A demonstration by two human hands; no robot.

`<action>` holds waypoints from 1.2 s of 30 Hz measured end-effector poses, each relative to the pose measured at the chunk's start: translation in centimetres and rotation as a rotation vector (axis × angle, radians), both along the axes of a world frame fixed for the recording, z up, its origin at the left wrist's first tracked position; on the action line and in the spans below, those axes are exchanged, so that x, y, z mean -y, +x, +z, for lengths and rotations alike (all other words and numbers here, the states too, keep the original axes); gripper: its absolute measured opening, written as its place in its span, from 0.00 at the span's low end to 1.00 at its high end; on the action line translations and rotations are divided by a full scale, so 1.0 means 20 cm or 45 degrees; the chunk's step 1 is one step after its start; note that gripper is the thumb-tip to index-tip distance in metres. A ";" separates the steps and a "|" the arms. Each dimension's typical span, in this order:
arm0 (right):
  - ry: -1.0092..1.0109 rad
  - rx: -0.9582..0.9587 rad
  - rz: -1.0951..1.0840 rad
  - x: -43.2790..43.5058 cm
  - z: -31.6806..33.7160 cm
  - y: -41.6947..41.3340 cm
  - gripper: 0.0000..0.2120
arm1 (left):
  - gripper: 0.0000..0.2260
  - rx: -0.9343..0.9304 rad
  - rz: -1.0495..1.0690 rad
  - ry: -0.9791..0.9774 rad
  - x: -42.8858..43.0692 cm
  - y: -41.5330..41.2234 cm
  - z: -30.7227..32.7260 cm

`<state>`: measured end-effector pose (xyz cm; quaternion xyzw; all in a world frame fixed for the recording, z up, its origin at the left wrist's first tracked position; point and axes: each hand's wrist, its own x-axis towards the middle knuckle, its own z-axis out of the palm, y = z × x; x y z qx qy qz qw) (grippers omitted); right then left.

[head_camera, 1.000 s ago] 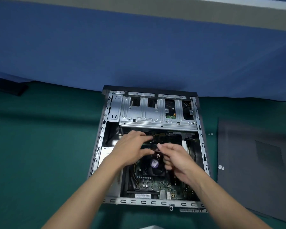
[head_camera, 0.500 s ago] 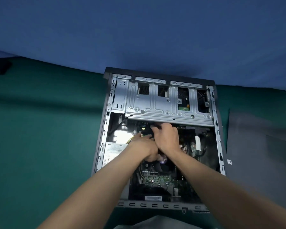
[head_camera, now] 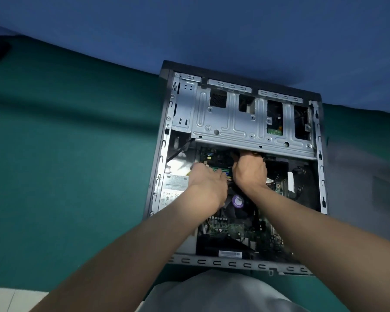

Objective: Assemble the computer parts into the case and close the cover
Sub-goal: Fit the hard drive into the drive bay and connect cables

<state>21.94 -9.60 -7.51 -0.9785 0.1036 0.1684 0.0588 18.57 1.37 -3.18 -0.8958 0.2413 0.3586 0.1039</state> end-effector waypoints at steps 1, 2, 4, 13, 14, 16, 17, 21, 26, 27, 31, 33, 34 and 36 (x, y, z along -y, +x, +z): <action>-0.007 0.001 0.006 0.00 0.00 0.00 0.10 | 0.33 0.022 -0.005 -0.017 -0.01 0.00 0.00; -0.013 0.003 0.010 0.00 -0.01 0.00 0.10 | 0.32 0.032 0.001 -0.032 -0.01 0.00 0.00; -0.016 0.016 -0.003 -0.01 -0.02 0.00 0.11 | 0.29 0.029 0.010 -0.049 -0.01 0.00 0.00; -0.019 0.041 -0.065 -0.01 -0.03 0.01 0.12 | 0.17 0.226 -0.125 -0.094 -0.05 -0.04 0.02; -0.021 0.044 -0.055 -0.01 -0.03 0.01 0.11 | 0.16 0.232 -0.130 -0.097 -0.05 -0.04 0.02; -0.030 0.048 -0.029 -0.01 -0.03 0.02 0.11 | 0.16 0.237 -0.140 -0.104 -0.05 -0.04 0.02; -0.034 0.048 -0.016 0.00 -0.03 0.02 0.11 | 0.16 0.238 -0.142 -0.108 -0.05 -0.05 0.02; -0.053 0.046 -0.002 -0.01 -0.04 0.03 0.12 | 0.18 0.240 -0.126 -0.123 -0.05 -0.04 0.01; -0.094 0.053 -0.002 -0.01 -0.05 0.02 0.13 | 0.18 0.236 -0.118 -0.140 -0.05 -0.06 0.01; -0.099 0.051 0.000 -0.01 -0.05 0.02 0.13 | 0.18 0.236 -0.117 -0.144 -0.05 -0.06 0.01; -0.124 0.035 0.026 0.00 -0.05 0.02 0.12 | 0.18 0.242 -0.119 -0.169 -0.05 -0.06 0.01; -0.165 0.005 0.102 0.00 -0.05 0.03 0.11 | 0.18 0.243 -0.115 -0.176 -0.06 -0.06 0.01; -0.176 -0.008 0.142 -0.01 -0.06 0.03 0.11 | 0.17 0.237 -0.112 -0.178 -0.06 -0.05 0.01; -0.179 -0.013 0.193 -0.02 -0.06 0.04 0.12 | 0.17 0.230 -0.111 -0.177 -0.05 -0.05 0.01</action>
